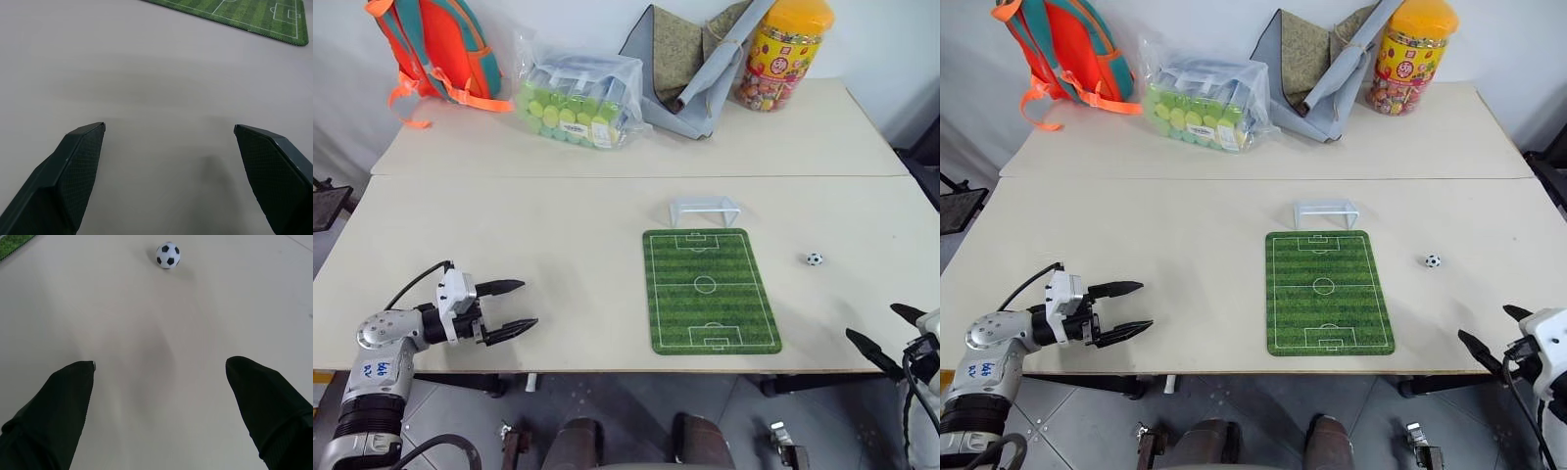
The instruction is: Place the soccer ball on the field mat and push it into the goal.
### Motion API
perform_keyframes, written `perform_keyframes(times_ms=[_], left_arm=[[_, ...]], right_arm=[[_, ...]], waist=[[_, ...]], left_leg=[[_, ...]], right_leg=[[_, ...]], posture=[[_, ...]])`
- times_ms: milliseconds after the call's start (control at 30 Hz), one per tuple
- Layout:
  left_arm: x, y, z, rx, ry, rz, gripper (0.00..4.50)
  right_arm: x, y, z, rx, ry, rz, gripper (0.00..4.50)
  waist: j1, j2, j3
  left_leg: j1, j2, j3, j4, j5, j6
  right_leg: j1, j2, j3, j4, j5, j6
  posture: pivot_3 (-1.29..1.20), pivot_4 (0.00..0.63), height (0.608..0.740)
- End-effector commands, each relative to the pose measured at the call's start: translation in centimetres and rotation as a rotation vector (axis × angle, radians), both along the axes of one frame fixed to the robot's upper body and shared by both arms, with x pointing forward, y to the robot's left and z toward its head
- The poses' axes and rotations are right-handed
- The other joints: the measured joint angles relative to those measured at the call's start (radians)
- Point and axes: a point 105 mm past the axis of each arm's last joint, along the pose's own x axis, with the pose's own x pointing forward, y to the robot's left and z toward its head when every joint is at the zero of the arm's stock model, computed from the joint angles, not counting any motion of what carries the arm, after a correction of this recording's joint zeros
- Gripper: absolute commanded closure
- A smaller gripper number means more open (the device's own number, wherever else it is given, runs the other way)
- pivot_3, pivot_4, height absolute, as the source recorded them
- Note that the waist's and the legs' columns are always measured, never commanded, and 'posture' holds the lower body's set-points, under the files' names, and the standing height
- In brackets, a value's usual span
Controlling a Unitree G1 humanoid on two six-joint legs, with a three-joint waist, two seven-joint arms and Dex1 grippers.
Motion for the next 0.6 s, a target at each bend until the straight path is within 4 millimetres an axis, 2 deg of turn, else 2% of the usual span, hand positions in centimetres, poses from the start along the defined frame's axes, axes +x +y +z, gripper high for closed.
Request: perform_keyframes(times_ms=[33,133,200,300,433,600], left_arm=[[0.5,0.1,1.6,0.007,-0.081,-0.017,0.0],[1.5,0.2,2.2,-0.019,-0.074,0.059,0.0],[1.2,-0.2,2.9,-0.081,-0.038,0.034,0.0],[1.1,-0.5,3.4,-0.079,-0.034,0.026,0.0],[0.6,-2.6,3.7,-0.061,-0.017,-0.066,0.0],[0.8,-5.4,4.4,-0.082,-0.042,-0.197,0.0]], right_arm=[[-0.1,-0.1,1.5,0.005,-0.05,-0.011,0.01],[-0.1,0.1,2.1,0.023,-0.053,-0.02,0.01],[-0.1,0.4,2.6,0.035,-0.058,-0.022,0.01],[0.4,1.2,3.8,0.084,-0.073,-0.002,0.01],[2.9,3.4,6.2,0.114,-0.084,0.087,0.01],[6.3,4.7,6.8,0.096,-0.037,0.164,0.01]], waist=[[0.001,0.0,0.0],[0.0,0.0,0.0],[0.0,0.0,0.0],[-0.001,-0.001,0.0],[-0.005,0.0,0.0],[0.0,-0.001,0.001]], left_leg=[[0.0,0.0,0.0,0.0,0.0,0.0],[0.0,0.0,0.0,0.001,0.0,0.0],[0.0,0.0,0.0,0.001,0.0,0.0],[0.0,0.0,0.0,0.0,0.0,0.0],[0.0,0.0,0.0,0.003,0.0,0.0],[-0.001,0.001,0.0,0.008,0.0,0.0]], right_leg=[[0.0,0.0,0.0,0.0,0.0,0.0],[0.0,0.0,0.0,0.0,0.0,0.0],[0.0,0.0,0.0,0.0,0.0,0.0],[0.0,0.0,0.0,0.001,0.0,0.0],[0.0,0.0,0.001,0.001,0.0,0.0],[0.0,0.0,0.002,0.006,0.001,-0.001]], posture=[[0.0,0.15,0.74],[0.0,0.15,0.74],[0.0,0.15,0.74],[0.0,0.15,0.74],[0.0,0.15,0.74],[0.0,0.15,0.74]])
